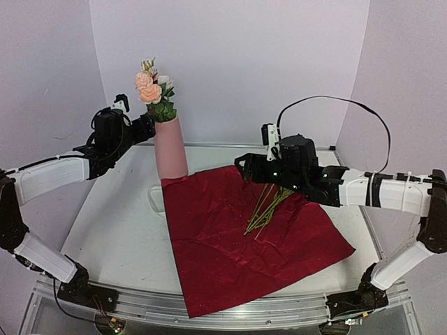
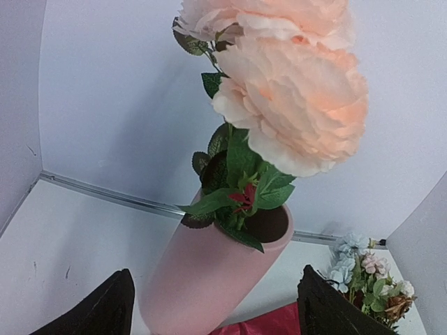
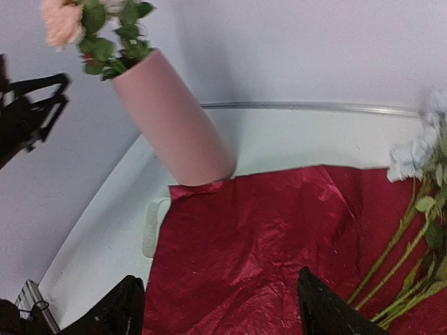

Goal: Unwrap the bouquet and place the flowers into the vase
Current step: Insert the fake flower into the vase, then pick up the fake flower from the wrapping paper.

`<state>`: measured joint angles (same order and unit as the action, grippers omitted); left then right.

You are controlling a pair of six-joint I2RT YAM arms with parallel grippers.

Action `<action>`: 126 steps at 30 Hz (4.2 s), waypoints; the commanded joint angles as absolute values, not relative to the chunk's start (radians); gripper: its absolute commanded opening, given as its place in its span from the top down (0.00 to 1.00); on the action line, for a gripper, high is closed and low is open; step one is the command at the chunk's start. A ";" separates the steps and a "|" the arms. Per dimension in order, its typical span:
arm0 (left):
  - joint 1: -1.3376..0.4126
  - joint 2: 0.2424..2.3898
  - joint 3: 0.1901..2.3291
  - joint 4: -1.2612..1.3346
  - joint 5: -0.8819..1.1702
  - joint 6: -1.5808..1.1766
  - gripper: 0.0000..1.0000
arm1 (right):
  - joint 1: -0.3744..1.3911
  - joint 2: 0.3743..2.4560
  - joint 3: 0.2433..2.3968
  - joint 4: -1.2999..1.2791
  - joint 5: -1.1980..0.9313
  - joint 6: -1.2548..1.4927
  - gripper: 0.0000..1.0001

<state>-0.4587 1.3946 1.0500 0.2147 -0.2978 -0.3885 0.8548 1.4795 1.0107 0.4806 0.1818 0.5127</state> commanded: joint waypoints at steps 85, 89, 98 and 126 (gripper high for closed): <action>-0.872 1.532 1.072 0.152 0.298 -0.561 0.13 | 0.534 1.401 0.743 0.186 -0.021 1.016 0.88; -0.900 1.610 1.114 0.152 0.300 -0.550 0.13 | 0.534 1.406 0.682 0.200 0.036 0.984 0.45; -0.905 1.658 1.174 0.152 0.292 -0.510 0.13 | 0.518 1.596 0.835 0.138 0.040 0.945 0.26; -0.905 1.671 1.189 0.151 0.254 -0.445 0.13 | 0.679 1.582 0.801 -0.033 0.144 1.151 0.60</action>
<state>-0.9043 1.6718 1.1426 0.1238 0.2408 -0.4667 0.6213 1.5711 0.8029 0.0394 0.1146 1.0823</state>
